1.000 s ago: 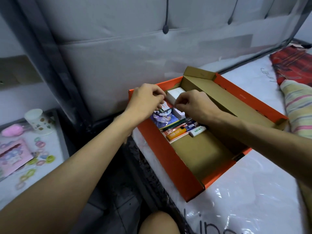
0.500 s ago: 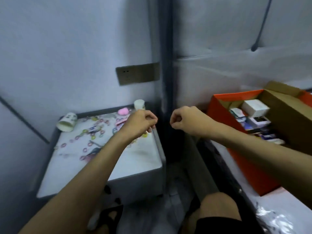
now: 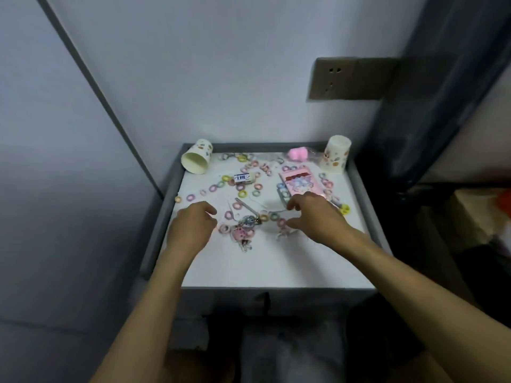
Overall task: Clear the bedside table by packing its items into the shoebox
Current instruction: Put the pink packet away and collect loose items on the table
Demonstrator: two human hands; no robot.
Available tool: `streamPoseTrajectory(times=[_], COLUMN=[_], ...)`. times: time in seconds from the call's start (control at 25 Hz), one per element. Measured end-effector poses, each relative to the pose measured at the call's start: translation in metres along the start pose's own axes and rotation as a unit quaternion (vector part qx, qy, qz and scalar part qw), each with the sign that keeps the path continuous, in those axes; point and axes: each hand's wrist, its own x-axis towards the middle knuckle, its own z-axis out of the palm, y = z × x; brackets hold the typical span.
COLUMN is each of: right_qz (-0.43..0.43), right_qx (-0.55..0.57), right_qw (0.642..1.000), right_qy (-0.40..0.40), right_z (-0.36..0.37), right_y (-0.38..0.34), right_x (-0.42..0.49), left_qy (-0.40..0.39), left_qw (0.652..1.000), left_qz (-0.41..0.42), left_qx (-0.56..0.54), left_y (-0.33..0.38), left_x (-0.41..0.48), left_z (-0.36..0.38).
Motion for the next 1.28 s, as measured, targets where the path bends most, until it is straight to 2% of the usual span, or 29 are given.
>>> streamPoseTrajectory(times=[0.12,0.24,0.32,0.4,0.44,0.52,0.72,0.88,0.96,1.04,1.12,1.16,1.28], right_qz=[0.003,-0.039,-0.043,-0.002,0.034,0.095,0.148,0.137,0.101,0.076,0.087,0.107,0.18], right_qx=[-0.009,-0.018,0.0,-0.035,-0.049,-0.054,0.025,0.03,0.068,0.151,0.286,0.379,0.628], right_qw=[0.999,0.997,0.991,0.977,0.974,0.977,0.972,0.97,0.961,0.939,0.903,0.87,0.728], right_qy=[0.038,0.061,0.126,0.212,0.219,0.181,0.179,0.199,0.249,0.299,0.307,0.295,0.207], right_z=[0.033,0.05,0.045,0.038,0.035,0.033,0.036,0.032,0.026,0.019,0.01,0.005,-0.008], right_y=[0.001,0.006,0.009,0.017,0.022,0.028,0.035,0.04,0.04,0.039,0.037,0.037,0.039], right_x=[0.013,0.017,0.023,0.034,0.041,0.052,0.067,0.07,0.068,0.064,0.06,0.059,0.051], left_qy=[-0.012,-0.052,-0.042,-0.024,-0.022,-0.03,-0.048,-0.051,-0.035,0.016,0.077,0.093,0.069], left_qw=[0.999,0.994,0.99,0.987,0.986,0.986,0.986,0.987,0.992,0.995,0.989,0.985,0.972], left_qz=[0.027,0.081,0.108,0.118,0.118,0.112,0.086,0.079,0.075,0.081,0.113,0.129,0.146], left_qx=[0.02,0.048,0.08,0.106,0.111,0.116,0.133,0.13,0.099,0.05,0.05,0.069,0.169], left_y=[-0.005,0.008,0.016,0.02,0.021,0.024,0.032,0.04,0.045,0.047,0.051,0.055,0.073], left_x=[0.011,0.017,0.017,0.017,0.017,0.016,0.019,0.019,0.016,0.019,0.036,0.049,0.093], left_z=[0.017,0.033,0.039,0.042,0.043,0.044,0.045,0.048,0.049,0.047,0.043,0.041,0.043])
